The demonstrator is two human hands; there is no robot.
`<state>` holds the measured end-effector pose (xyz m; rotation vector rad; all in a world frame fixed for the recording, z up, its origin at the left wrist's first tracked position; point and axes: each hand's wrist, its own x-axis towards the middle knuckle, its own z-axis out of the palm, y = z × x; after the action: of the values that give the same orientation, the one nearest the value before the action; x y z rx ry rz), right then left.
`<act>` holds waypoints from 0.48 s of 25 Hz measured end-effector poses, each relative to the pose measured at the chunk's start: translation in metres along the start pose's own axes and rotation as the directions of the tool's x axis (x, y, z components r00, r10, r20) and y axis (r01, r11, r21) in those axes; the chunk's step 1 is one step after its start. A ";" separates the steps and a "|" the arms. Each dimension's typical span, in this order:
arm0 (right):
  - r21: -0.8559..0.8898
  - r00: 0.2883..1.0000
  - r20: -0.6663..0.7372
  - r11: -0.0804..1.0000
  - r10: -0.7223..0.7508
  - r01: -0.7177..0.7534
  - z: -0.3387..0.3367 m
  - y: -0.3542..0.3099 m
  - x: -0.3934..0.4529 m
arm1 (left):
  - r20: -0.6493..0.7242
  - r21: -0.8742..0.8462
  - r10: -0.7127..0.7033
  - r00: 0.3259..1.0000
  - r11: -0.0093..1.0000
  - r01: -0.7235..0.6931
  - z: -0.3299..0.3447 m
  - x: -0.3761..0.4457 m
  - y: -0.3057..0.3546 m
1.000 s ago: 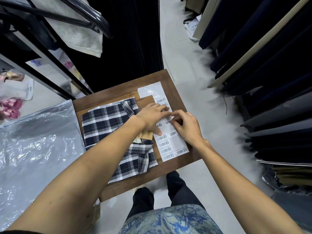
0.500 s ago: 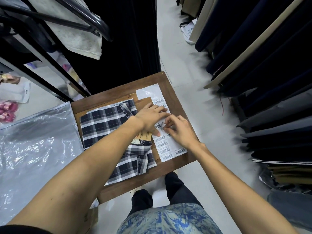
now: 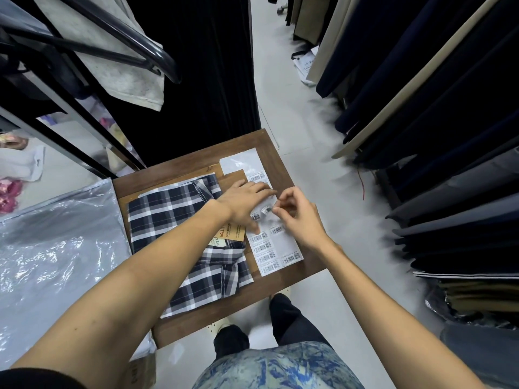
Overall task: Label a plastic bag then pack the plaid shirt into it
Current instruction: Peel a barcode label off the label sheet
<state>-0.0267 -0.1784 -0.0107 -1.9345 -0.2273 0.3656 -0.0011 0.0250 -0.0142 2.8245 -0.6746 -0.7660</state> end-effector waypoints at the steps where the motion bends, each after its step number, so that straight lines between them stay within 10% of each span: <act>1: 0.082 0.999 -0.033 0.996 0.036 -0.033 -0.001 -0.001 0.001 | -0.019 -0.030 0.003 1.000 1.000 -0.003 0.001 -0.001 0.001; 8: 0.353 0.978 -0.128 0.929 0.166 -0.111 -0.010 -0.018 0.022 | -0.268 -0.355 -0.083 0.960 0.935 -0.018 -0.010 -0.016 0.009; 12: 0.433 0.978 -0.141 0.898 0.153 -0.078 -0.011 -0.037 0.039 | -0.337 -0.699 -0.264 0.904 0.713 -0.052 -0.030 -0.028 0.021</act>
<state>0.0139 -0.1615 0.0221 -1.5360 0.0805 0.2953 -0.0160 0.0194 0.0295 2.1962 -0.0920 -0.2946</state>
